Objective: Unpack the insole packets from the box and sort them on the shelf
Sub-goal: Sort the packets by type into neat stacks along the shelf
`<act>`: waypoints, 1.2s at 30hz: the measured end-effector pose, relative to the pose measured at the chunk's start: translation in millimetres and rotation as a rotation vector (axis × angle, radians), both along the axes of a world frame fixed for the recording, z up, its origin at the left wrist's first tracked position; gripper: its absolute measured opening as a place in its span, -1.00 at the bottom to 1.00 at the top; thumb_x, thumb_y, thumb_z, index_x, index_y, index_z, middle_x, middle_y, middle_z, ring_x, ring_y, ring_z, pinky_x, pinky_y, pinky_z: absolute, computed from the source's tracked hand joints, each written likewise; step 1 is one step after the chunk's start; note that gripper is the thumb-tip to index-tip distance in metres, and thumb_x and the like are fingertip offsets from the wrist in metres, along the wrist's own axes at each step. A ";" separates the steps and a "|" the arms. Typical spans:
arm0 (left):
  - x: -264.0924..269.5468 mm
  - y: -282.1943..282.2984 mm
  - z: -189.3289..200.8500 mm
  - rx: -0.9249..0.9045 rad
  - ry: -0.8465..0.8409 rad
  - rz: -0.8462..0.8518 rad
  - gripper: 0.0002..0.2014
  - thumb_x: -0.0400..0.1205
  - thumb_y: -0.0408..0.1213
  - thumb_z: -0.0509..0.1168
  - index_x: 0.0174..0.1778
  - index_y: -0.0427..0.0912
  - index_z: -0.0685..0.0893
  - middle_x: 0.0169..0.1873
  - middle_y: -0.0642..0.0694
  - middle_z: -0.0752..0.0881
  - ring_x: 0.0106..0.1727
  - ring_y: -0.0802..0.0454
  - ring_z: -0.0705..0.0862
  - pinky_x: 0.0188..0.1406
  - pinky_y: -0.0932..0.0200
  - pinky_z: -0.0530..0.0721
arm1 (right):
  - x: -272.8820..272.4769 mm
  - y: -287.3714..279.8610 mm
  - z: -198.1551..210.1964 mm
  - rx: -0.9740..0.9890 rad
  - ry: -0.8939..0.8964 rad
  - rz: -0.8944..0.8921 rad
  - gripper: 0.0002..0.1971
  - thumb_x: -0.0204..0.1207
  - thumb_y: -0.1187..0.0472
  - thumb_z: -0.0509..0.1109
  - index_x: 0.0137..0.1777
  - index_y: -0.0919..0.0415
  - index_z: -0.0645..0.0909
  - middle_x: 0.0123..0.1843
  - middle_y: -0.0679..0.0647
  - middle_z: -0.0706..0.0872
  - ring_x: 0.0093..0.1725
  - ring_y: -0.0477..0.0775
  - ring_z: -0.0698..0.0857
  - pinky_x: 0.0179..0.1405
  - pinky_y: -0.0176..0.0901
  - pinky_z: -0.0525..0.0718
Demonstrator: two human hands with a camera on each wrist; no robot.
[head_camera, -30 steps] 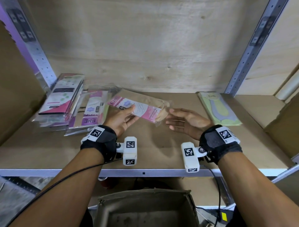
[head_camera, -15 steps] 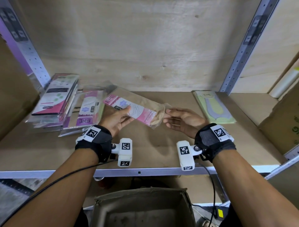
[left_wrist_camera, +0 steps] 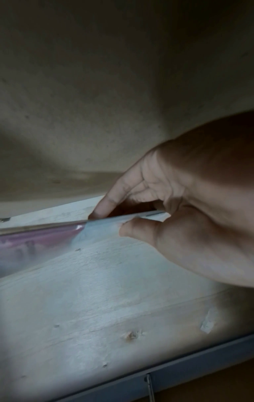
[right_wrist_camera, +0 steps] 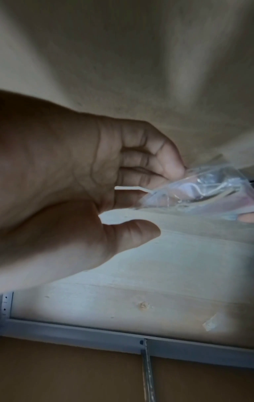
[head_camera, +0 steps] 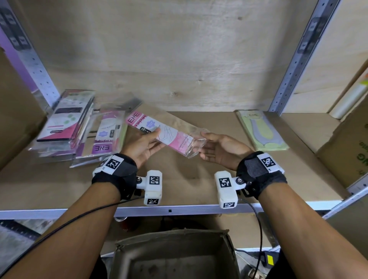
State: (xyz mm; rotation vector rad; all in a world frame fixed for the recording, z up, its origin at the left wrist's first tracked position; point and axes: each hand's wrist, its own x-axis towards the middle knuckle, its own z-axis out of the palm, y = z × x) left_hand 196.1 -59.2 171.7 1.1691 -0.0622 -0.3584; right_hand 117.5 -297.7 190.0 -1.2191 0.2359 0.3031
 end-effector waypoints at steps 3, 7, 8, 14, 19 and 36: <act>1.1 -0.8 -1.6 -0.017 0.004 0.000 -0.89 0.72 -0.35 0.33 0.13 -0.17 0.69 0.06 -0.15 0.87 0.09 0.01 0.85 -0.12 0.19 0.82 | -0.8 0.4 1.8 0.030 -0.012 0.014 -0.79 0.64 0.11 0.36 0.05 0.12 0.82 0.10 0.16 0.83 -0.11 0.00 0.84 -0.16 -0.21 0.73; -1.4 -4.5 -1.2 -0.070 0.060 -0.087 -0.77 0.69 -0.27 0.37 0.25 -0.21 0.67 0.18 -0.21 0.82 0.16 -0.09 0.83 -0.02 0.07 0.83 | -0.7 3.7 1.3 0.038 -0.016 0.023 -0.78 0.65 0.11 0.35 -0.05 0.05 0.86 -0.05 0.07 0.82 -0.27 -0.07 0.76 -0.15 -0.22 0.71; -3.0 -6.3 -0.9 -0.079 0.065 -0.119 -0.73 0.67 -0.28 0.39 0.28 -0.21 0.64 0.21 -0.23 0.81 0.20 -0.13 0.81 0.02 0.02 0.83 | -0.8 5.0 0.9 0.031 -0.018 0.029 -0.77 0.65 0.11 0.34 -0.04 0.04 0.86 -0.11 0.03 0.83 -0.29 -0.09 0.73 -0.15 -0.23 0.71; -16.3 -21.6 0.3 -0.061 -0.034 -0.186 -0.66 0.58 -0.55 0.40 0.25 -0.27 0.60 0.24 -0.32 0.76 0.25 -0.18 0.78 0.16 -0.03 0.80 | -0.5 13.9 -3.2 0.056 -0.012 0.035 -0.66 0.67 0.14 0.30 0.41 0.15 0.63 0.00 0.07 0.76 -0.12 0.00 0.74 -0.10 -0.20 0.70; -18.2 -28.3 -4.3 -0.021 -0.044 -0.131 -0.60 0.60 -0.66 0.32 0.35 -0.35 0.53 0.25 -0.41 0.71 0.09 -0.09 0.84 0.00 0.10 0.81 | -1.9 14.4 -0.7 0.066 -0.020 0.041 -0.80 0.67 0.14 0.32 0.02 0.05 0.80 -0.02 0.07 0.77 -0.04 0.03 0.70 -0.05 -0.18 0.70; -12.4 -30.0 -3.2 -0.085 -0.002 -0.090 -0.59 0.58 -0.69 0.32 0.33 -0.36 0.53 0.18 -0.35 0.76 0.22 -0.17 0.80 0.09 0.06 0.81 | 1.7 -1.7 -5.6 -0.088 0.011 -0.157 -0.91 0.51 0.31 0.52 -0.03 0.18 0.69 -0.18 0.10 0.74 -0.28 0.00 0.70 -0.33 -0.25 0.70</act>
